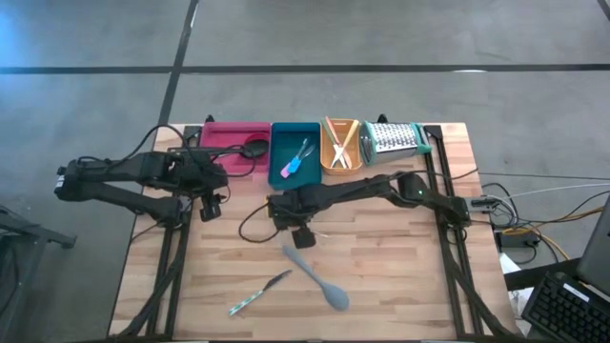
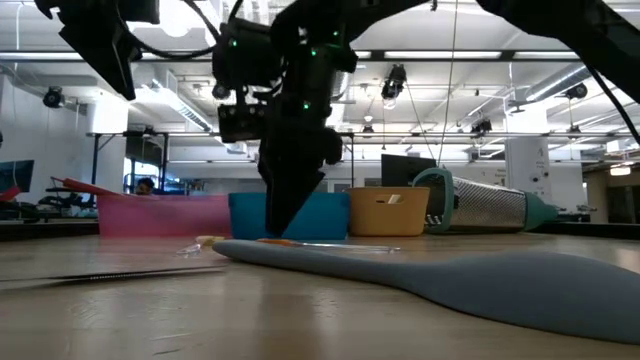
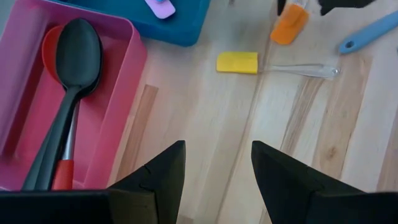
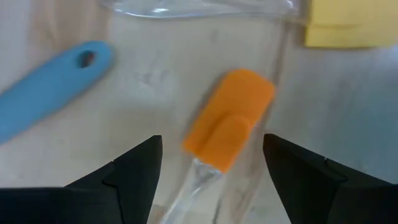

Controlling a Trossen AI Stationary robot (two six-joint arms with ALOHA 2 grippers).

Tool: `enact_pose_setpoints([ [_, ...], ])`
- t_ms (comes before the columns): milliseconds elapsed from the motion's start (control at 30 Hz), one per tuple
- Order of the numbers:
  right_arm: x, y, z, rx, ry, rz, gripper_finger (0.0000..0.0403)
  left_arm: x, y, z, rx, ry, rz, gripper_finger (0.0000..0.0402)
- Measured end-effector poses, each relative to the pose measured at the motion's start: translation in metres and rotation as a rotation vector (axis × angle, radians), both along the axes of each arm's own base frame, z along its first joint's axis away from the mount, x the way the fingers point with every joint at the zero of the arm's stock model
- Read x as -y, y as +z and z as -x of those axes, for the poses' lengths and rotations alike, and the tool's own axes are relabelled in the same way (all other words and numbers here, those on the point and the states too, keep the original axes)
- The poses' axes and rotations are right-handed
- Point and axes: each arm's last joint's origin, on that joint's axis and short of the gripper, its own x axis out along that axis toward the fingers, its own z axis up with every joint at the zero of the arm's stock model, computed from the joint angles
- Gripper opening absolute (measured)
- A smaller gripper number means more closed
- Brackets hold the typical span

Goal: Pick & Place Kitchen Items
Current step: Put the orange spatula into the blue bin

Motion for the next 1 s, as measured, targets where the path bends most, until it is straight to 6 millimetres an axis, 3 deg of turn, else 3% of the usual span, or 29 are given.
enact_pose_setpoints([
  [333, 0.014, -0.023, -0.001, -0.020, -0.088, -0.038, 0.0234, 0.000, 0.000, 0.000, -0.001, 0.000, 0.000, 0.0188],
  [533, 0.014, -0.027, -0.001, -0.033, -0.128, -0.046, 0.0179, 0.000, 0.000, 0.000, -0.001, 0.000, 0.000, 0.0188],
  [800, 0.014, -0.020, 0.001, -0.030, -0.157, -0.053, 0.0031, 0.000, 0.000, 0.000, -0.002, 0.000, 0.000, 0.0188],
  [1000, 0.011, -0.001, 0.014, -0.087, -0.144, -0.063, 0.0023, 0.000, 0.000, 0.000, -0.002, 0.000, 0.000, 0.0188],
])
